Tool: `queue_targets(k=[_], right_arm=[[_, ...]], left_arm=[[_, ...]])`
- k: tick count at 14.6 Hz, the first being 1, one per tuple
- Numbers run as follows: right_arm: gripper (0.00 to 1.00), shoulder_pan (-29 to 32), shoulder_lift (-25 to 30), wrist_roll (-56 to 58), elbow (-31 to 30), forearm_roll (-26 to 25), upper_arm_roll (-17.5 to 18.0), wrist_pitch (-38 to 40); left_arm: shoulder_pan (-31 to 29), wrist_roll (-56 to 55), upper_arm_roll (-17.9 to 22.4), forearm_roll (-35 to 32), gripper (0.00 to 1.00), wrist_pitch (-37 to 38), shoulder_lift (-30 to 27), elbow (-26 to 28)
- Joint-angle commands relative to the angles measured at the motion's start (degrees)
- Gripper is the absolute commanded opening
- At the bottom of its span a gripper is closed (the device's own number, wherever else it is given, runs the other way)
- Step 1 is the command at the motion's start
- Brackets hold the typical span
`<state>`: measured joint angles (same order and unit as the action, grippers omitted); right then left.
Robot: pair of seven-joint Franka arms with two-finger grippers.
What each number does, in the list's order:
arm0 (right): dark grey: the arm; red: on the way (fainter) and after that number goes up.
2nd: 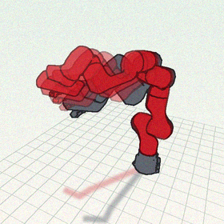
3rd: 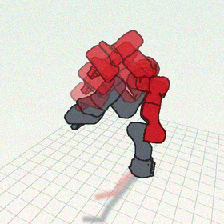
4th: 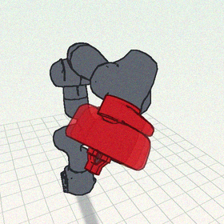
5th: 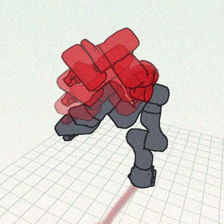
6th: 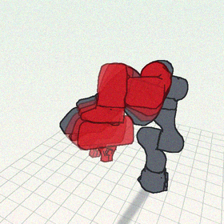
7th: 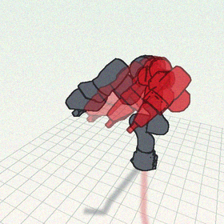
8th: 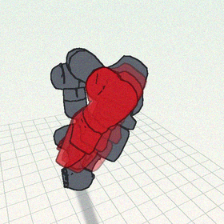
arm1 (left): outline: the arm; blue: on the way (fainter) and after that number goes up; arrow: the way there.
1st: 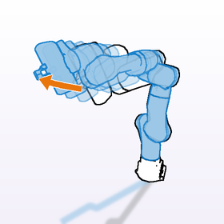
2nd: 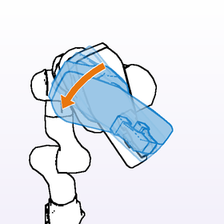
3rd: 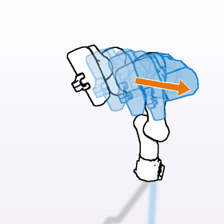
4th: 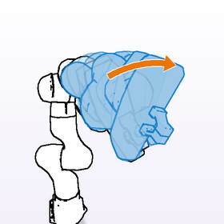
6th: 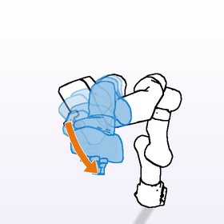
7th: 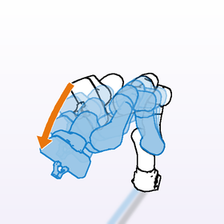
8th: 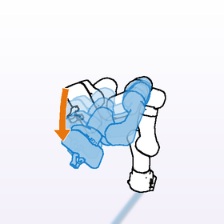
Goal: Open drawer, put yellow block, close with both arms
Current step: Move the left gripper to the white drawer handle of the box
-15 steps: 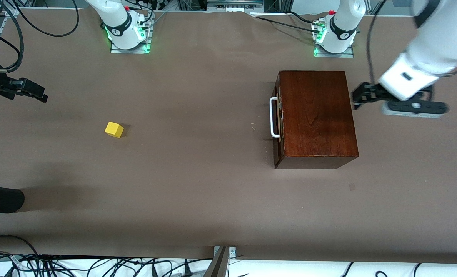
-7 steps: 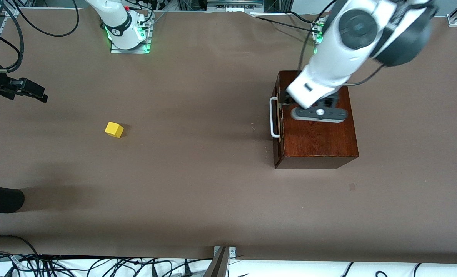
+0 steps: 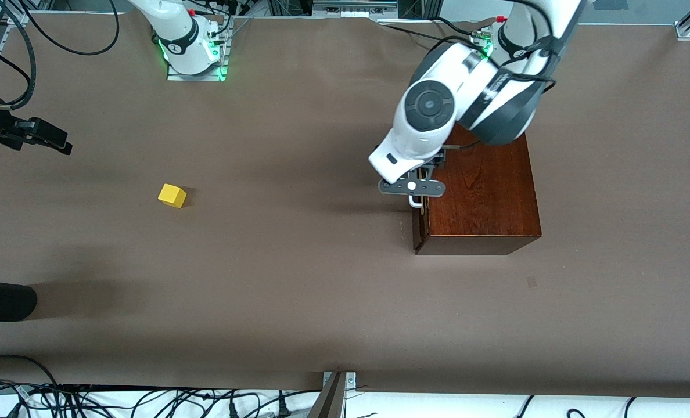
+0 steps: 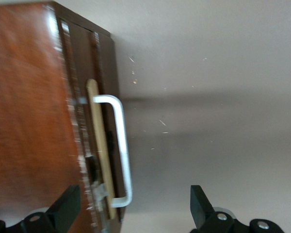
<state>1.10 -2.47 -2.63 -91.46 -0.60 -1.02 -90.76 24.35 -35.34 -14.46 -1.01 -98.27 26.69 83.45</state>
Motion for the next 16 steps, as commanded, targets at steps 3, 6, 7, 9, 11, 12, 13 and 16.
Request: queue_targets(k=[3,6,7,9,11,12,13,16], right_arm=[[1.00,0.84,0.19,-0.71,0.14,-0.54,0.85,-0.03],[1.00,0.84,0.19,-0.71,0.23,-0.54,0.93,-0.03],[1.00,0.84,0.19,-0.71,0.14,-0.54,0.93,-0.03],[1.00,0.84,0.19,-0.71,0.23,-0.54,0.93,-0.03],[1.00,0.84,0.19,-0.71,0.14,-0.54,0.85,-0.03],[1.00,0.84,0.10,-0.71,0.14,-0.54,0.93,-0.03],[1.00,0.84,0.10,-0.71,0.14,-0.54,0.93,-0.03],[1.00,0.84,0.10,-0.71,0.23,-0.54,0.93,-0.03]], left_arm=[[3.50,-1.92,0.13,-6.38,1.00,-0.25,4.33,-2.50],[4.30,-2.36,0.31,-6.55,1.00,-0.25,5.73,-2.24],[4.30,-2.88,0.31,-6.99,1.00,-0.25,6.00,-2.24],[4.30,-3.24,0.22,-7.69,1.00,-0.26,6.79,-2.15],[4.21,-3.42,0.57,-7.70,1.00,-0.43,7.49,-2.15],[4.04,-3.42,0.66,-7.70,1.00,-1.04,7.58,-1.80],[3.86,-3.42,0.66,-7.70,1.00,-1.57,7.58,-1.54],[3.86,-3.50,0.66,-7.70,1.00,-1.66,7.93,-1.54]])
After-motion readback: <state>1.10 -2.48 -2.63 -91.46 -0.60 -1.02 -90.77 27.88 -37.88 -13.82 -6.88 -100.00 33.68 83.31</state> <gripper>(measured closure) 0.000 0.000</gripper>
